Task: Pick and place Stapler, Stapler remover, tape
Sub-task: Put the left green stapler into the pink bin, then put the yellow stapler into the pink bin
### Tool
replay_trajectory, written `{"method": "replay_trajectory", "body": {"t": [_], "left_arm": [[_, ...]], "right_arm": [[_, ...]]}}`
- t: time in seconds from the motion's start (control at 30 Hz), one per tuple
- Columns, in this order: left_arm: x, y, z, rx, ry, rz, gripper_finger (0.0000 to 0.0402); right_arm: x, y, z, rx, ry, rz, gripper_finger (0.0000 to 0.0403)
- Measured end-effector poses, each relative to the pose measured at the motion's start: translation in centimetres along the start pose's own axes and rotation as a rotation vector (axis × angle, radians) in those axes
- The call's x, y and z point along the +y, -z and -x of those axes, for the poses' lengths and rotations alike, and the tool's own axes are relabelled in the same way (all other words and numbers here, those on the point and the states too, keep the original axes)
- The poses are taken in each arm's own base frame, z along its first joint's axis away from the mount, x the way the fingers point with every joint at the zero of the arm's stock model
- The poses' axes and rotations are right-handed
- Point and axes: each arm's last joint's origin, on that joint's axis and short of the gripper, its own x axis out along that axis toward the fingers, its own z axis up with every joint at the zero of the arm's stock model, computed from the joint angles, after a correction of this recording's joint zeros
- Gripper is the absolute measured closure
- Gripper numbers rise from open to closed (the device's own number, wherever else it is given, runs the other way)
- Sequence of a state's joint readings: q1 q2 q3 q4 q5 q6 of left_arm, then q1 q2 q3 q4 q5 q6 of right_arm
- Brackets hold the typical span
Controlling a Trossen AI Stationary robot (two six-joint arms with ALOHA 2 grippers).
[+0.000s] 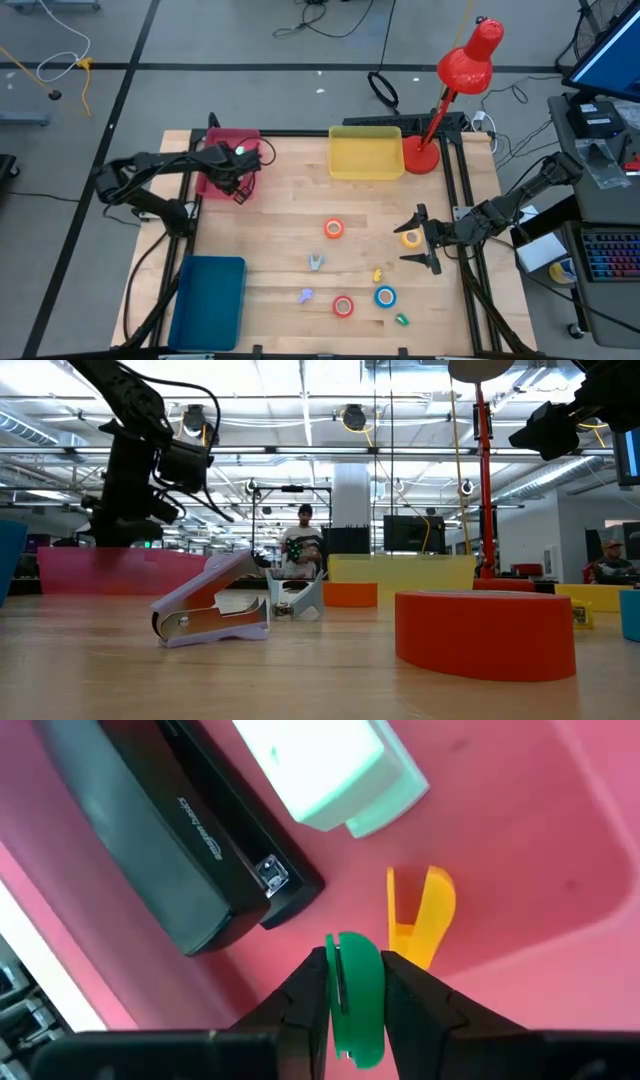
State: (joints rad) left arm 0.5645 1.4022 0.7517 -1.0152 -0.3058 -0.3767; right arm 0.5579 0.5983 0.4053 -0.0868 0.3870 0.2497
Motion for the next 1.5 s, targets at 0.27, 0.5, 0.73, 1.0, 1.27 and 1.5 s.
{"method": "replay_trajectory", "body": {"t": [0.27, 0.5, 0.73, 1.0, 1.27, 1.5], "left_arm": [[-0.2, -0.2, -0.3, 0.006, -0.002, -0.002, 0.0281], [-0.3, -0.5, -0.3, -0.017, 0.007, -0.001, 0.0221], [-0.2, -1.0, 0.5, -0.04, 0.018, 0.007, 0.0198], [-1.1, -3.0, 4.4, -0.148, 0.152, 0.016, 0.02], [-6.2, -3.4, 9.0, -0.422, 0.377, -0.124, 0.0199], [-11.2, -2.4, 11.8, -0.715, 0.523, -0.366, 0.0199]], "right_arm": [[0.0, 0.0, 0.0, 0.0, 0.0, 0.001, 0.0057], [0.0, 0.0, 0.0, 0.0, 0.0, 0.0, 0.006], [0.0, 0.0, 0.0, 0.0, 0.0, 0.0, 0.0058], [0.0, 0.0, 0.0, 0.0, 0.0, 0.0, 0.0058], [0.0, -0.1, 0.0, -0.009, 0.0, 0.004, 0.0058], [0.2, -0.6, -0.2, -0.057, -0.006, 0.041, 0.0061]]}}
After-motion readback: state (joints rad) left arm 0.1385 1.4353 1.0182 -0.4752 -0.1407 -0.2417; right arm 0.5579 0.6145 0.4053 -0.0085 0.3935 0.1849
